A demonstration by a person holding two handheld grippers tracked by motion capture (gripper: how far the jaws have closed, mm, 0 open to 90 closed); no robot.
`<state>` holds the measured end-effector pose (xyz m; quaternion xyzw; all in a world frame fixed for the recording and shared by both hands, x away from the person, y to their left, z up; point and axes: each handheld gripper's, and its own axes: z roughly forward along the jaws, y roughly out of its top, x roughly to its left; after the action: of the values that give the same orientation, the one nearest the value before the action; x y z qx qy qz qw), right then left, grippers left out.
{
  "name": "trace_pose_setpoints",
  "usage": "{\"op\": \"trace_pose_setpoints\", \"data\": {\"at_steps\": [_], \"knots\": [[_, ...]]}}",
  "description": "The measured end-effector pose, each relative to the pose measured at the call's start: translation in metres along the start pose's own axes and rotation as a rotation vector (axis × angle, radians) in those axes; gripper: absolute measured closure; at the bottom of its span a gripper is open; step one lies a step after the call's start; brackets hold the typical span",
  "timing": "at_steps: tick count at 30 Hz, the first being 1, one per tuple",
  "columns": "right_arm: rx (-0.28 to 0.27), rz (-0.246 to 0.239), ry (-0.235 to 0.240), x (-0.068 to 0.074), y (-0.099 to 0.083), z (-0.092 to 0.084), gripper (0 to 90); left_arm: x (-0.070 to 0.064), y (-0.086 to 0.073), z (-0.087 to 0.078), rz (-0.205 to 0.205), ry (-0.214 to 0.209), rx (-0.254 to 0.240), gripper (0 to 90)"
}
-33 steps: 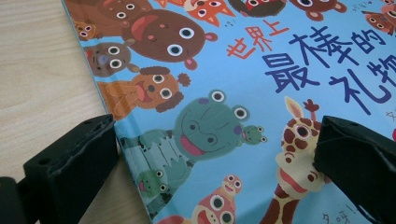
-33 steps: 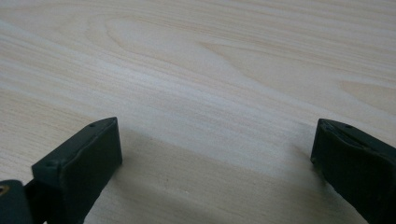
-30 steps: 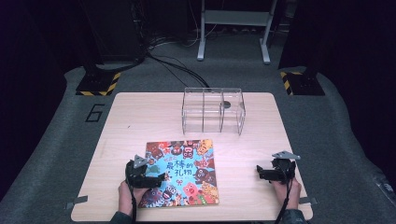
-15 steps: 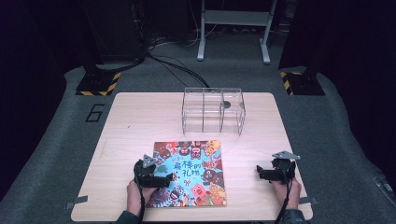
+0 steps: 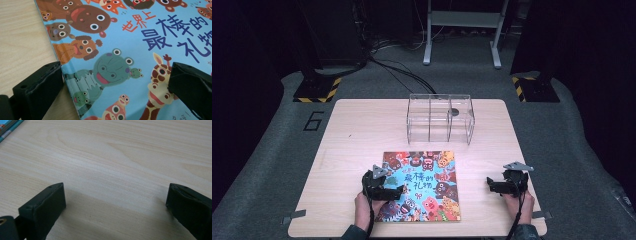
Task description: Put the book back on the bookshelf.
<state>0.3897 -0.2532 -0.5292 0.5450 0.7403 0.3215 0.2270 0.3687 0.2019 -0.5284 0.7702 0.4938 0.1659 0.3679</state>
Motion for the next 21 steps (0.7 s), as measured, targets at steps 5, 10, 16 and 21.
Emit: {"op": "trace_pose_setpoints", "data": {"at_steps": [5,10,16,21], "knots": [[0.002,-0.010,-0.001,-0.001,0.000,0.000,2.0,-0.006,0.002,0.003,0.002,-0.002,-0.001,0.0],[0.001,-0.012,0.001,-0.001,0.000,0.000,2.3,-0.014,0.004,0.006,0.008,0.003,0.013,0.0],[0.001,-0.012,0.001,-0.001,0.000,0.000,2.4,-0.022,0.006,0.007,0.028,0.000,0.030,0.0],[0.000,-0.012,0.004,-0.001,0.000,0.000,3.0,-0.025,0.008,0.009,0.043,-0.016,0.030,0.0]]}}
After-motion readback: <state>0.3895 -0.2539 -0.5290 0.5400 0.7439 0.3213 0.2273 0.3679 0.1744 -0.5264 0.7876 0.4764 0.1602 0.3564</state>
